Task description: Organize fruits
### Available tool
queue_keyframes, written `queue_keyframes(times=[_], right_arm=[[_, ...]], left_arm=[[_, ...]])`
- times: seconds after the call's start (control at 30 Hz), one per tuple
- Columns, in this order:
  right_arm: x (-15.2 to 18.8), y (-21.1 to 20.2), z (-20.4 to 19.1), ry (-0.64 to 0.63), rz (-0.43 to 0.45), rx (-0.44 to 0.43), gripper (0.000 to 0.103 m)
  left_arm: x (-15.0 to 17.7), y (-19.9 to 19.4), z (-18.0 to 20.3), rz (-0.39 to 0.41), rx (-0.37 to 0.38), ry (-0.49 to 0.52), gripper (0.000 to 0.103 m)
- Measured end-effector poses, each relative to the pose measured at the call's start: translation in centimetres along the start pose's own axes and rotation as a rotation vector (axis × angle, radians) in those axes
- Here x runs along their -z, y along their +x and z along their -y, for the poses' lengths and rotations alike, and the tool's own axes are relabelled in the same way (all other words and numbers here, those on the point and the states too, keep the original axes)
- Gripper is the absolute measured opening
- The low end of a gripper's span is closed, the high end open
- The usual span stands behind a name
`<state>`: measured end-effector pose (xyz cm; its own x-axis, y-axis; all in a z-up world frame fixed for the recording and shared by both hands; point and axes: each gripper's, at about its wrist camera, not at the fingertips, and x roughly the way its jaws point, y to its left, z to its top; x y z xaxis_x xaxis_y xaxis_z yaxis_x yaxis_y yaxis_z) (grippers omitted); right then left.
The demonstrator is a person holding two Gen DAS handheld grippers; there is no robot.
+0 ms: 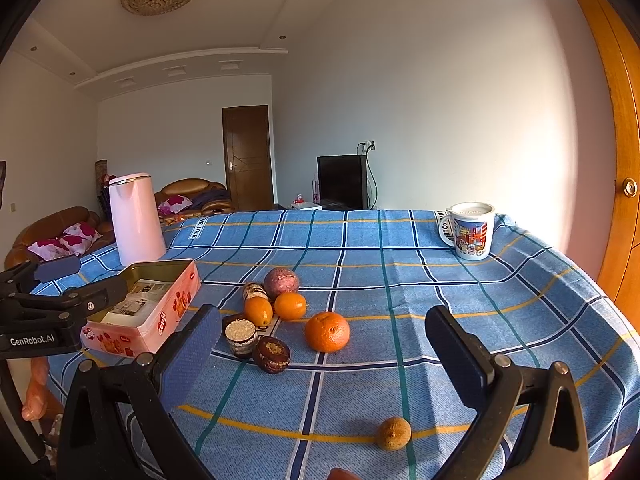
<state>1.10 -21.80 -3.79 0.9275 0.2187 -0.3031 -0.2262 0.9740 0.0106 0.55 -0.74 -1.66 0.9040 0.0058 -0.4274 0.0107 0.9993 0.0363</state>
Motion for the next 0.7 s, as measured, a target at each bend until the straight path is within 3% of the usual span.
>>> queue_keyframes(times=[0.4, 0.7], right_arm=[[2.4, 0.7, 1.8, -0.003, -0.047, 0.038, 0.102], [6.0, 1.8, 5.1, 0.062, -0.135, 0.060, 0.098]], left_arm=[[1.3, 2.3, 0.9, -0.052, 0.007, 0.006, 0.103], [2.8, 4.2, 2.8, -0.076, 0.089, 0.020, 0.103]])
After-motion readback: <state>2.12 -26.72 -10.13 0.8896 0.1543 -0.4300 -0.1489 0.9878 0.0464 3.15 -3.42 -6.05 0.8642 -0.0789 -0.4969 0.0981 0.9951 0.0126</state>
